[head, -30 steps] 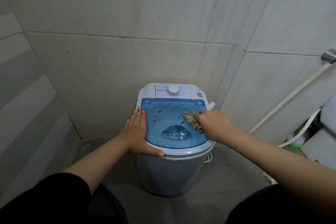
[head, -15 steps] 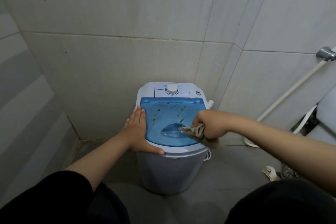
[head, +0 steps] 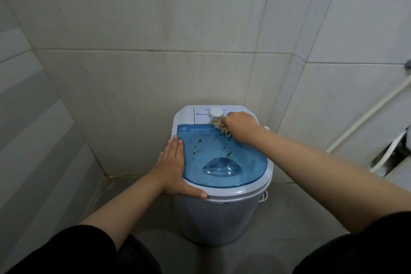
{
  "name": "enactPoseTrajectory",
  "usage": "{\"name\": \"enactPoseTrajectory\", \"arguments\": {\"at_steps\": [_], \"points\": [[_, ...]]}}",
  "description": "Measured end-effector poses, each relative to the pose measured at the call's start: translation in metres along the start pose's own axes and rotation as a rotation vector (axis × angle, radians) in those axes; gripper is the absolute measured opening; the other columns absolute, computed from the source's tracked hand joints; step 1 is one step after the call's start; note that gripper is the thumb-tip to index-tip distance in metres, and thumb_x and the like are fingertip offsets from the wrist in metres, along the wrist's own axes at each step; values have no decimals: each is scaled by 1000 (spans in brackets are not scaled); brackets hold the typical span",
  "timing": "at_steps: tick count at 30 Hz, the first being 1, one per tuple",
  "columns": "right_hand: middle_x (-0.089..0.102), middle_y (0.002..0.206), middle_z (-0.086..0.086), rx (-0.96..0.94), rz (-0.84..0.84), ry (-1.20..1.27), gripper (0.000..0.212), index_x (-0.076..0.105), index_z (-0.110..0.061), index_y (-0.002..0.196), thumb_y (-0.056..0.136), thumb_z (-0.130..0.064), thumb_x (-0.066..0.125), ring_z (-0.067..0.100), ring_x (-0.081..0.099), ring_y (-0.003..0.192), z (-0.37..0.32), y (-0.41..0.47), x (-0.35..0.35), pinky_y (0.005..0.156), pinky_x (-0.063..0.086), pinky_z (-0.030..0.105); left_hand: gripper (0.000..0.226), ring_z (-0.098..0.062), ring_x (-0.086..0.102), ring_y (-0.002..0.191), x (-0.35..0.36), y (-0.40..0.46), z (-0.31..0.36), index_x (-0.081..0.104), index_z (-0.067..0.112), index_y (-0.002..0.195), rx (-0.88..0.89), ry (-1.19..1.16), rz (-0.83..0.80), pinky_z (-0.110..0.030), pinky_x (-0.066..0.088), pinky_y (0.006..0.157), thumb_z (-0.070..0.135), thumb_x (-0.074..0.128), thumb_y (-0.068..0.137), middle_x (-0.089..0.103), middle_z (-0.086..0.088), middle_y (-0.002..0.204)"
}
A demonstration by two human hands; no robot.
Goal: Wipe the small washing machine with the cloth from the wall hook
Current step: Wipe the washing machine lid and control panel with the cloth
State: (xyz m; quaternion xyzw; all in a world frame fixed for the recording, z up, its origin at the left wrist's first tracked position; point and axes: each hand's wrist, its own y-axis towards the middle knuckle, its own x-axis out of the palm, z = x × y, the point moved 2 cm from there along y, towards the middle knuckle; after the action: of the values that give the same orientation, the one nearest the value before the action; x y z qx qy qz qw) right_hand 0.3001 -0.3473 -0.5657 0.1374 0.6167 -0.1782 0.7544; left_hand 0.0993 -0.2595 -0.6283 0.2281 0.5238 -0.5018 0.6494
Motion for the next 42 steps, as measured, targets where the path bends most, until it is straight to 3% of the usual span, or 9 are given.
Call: {"name": "enactPoseTrajectory", "arguments": {"at_steps": [4, 10, 19, 28, 33, 38, 42], "points": [[62, 110, 16, -31, 32, -37, 42, 49, -4, 124, 83, 6, 47, 35, 62, 96, -3, -7, 9, 67, 45, 37, 164, -20, -33, 139, -1, 1, 0, -30, 9, 142, 2, 4, 1, -44, -9, 117, 95, 49, 27, -39, -4, 150], [59, 110, 15, -91, 24, -105, 32, 56, -3, 115, 85, 5, 49, 35, 62, 95, -11, -32, 11, 63, 39, 35, 163, -20, -33, 139, 0, 2, -1, -30, 10, 143, -1, 8, 6, -44, -8, 116, 94, 51, 29, -39, -4, 150], [57, 115, 15, -180, 10, -160, 36, 49, -4, 126, 90, -3, 49, 36, 62, 97, -23, -76, 17, 80, 51, 43, 164, -21, -31, 140, 0, 1, 0, -29, 9, 143, -5, 16, 5, -43, -7, 116, 96, 48, 27, -38, -5, 151], [62, 103, 8, -290, -125, -155, 43, 57, -17, 125, 84, -4, 53, 29, 63, 92, -18, -84, -5, 68, 47, 35, 165, -21, -31, 140, -1, 0, 1, -29, 9, 143, -4, 18, 1, -44, -7, 117, 97, 46, 25, -38, -5, 151], [67, 111, 2, -197, -324, 140, 49, 63, -25, 121, 79, -3, 50, 21, 57, 93, -10, -61, -40, 74, 43, 27, 165, -21, -31, 140, -1, -1, 1, -28, 8, 143, -9, 14, 7, -44, -7, 118, 95, 48, 25, -37, -6, 151], [63, 85, 0, -121, -20, 315, 30, 68, -21, 109, 85, -11, 54, 24, 57, 83, -13, -16, -52, 60, 37, 24, 164, -21, -31, 140, 0, 0, 1, -28, 7, 143, -2, 8, 8, -44, -8, 118, 94, 50, 28, -37, -6, 151], [68, 105, 7, -95, 85, 220, 36, 64, -17, 113, 82, -4, 52, 30, 63, 97, -27, 20, -39, 63, 39, 30, 161, -20, -32, 139, 0, 0, 0, -29, 8, 142, -4, 9, 9, -43, -8, 117, 91, 55, 33, -38, -4, 151]]}}
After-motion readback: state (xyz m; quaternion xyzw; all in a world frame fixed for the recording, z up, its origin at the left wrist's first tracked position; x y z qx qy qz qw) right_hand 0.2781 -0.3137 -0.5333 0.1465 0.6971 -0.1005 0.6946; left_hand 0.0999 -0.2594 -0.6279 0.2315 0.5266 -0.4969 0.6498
